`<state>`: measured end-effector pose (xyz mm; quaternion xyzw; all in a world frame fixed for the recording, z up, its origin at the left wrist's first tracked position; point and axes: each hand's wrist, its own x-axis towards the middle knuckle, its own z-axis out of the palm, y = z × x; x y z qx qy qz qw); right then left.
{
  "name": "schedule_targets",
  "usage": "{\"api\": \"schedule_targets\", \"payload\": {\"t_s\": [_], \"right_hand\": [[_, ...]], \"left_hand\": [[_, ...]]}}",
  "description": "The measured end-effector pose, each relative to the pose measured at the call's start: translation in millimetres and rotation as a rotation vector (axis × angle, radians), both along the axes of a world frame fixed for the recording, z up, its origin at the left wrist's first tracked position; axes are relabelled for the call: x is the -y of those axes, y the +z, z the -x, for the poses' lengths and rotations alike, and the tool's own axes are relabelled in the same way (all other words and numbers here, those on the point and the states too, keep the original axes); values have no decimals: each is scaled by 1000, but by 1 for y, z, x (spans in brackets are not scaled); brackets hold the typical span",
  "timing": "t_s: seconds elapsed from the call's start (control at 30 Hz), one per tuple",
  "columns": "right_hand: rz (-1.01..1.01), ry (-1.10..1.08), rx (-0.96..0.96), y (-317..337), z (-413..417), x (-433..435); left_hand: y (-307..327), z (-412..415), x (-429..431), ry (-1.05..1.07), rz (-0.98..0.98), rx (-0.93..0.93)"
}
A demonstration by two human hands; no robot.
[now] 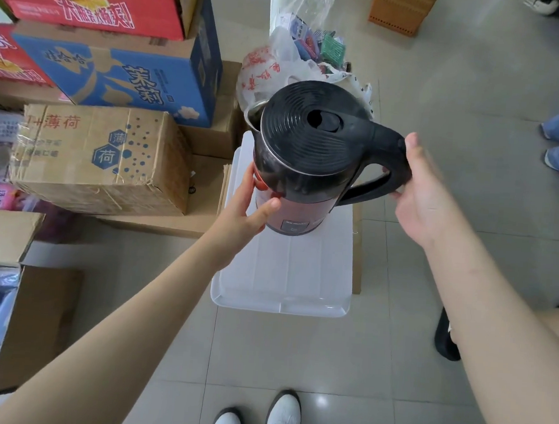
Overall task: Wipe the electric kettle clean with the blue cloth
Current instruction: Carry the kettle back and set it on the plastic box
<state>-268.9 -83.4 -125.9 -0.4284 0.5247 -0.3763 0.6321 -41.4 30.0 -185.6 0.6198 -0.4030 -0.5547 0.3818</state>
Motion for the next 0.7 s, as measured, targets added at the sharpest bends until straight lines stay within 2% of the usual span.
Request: {"api": "schedule_targets", "payload": {"t_s": [0.17,0.27,0.57,0.63,0.7], "right_hand": [[-46,8,119,-7,-2,2],[-29,-14,125,-5,-13,10],[-20,-92,45,-12,-21,25],[-51,-117,-22,-11,-22,21],[-81,-162,-3,-11,-21,17]], "left_hand": [[3,7,8,63,18,-29],[4,1,18,81,2,-20],[10,13,24,183,19,39],[12,13,23,172,4,63],[15,10,19,148,-52,43]]}}
